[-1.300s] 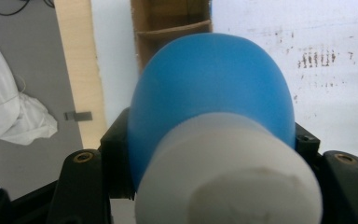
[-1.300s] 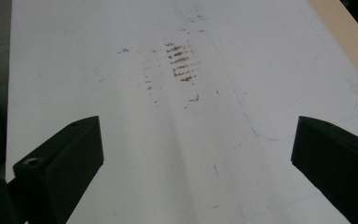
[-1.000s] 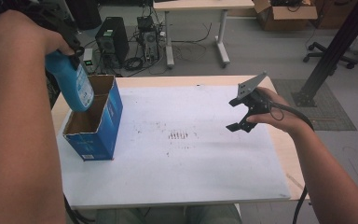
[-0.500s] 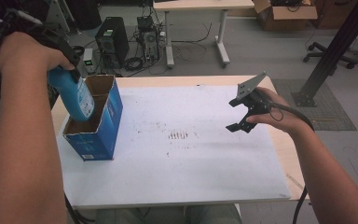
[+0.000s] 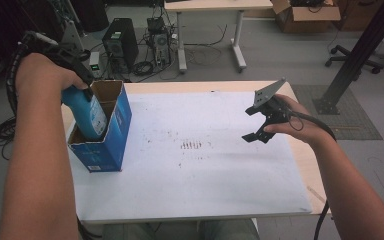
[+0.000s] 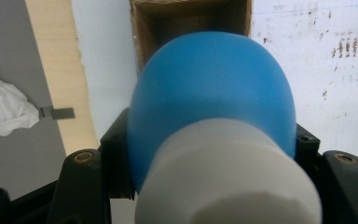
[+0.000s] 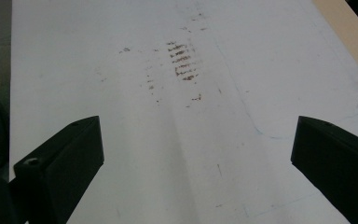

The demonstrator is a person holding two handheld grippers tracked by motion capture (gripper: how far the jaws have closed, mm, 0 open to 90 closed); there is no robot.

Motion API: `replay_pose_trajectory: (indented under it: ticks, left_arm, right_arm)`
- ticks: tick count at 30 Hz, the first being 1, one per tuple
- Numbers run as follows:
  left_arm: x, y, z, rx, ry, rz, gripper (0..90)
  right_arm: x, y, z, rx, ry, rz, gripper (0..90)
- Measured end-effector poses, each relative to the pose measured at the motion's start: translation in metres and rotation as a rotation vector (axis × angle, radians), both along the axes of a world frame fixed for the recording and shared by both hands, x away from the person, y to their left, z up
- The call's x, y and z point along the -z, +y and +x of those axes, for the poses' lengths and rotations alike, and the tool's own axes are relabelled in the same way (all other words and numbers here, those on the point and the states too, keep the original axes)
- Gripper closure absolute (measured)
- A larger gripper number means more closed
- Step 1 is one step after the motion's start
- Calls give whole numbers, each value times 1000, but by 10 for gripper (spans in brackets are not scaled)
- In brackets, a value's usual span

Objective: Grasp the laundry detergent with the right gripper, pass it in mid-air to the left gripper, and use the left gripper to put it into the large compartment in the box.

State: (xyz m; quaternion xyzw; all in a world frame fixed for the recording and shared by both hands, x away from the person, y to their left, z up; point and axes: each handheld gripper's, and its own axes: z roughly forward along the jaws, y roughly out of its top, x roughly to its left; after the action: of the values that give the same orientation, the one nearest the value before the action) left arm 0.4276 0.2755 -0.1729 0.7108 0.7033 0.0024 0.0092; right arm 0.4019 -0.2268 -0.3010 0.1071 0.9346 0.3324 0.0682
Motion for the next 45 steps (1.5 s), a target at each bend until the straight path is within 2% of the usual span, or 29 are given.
replay_pose_trajectory:
  ticks: [14, 19, 28, 45]
  left_arm:
    - [41, -1, 4, 22, 32, 5, 380]
    - [58, 3, 4, 11, 34, -6, 380]
    - [78, 1, 5, 26, 43, 14, 379]
    - [107, 1, 6, 31, 60, 8, 379]
  right_arm:
    - [1, -2, -1, 2, 4, 2, 26]
    - [0, -2, -3, 1, -4, 3, 26]
    - [3, -1, -3, 6, 5, 4, 26]
    - [7, 0, -2, 6, 15, 8, 26]
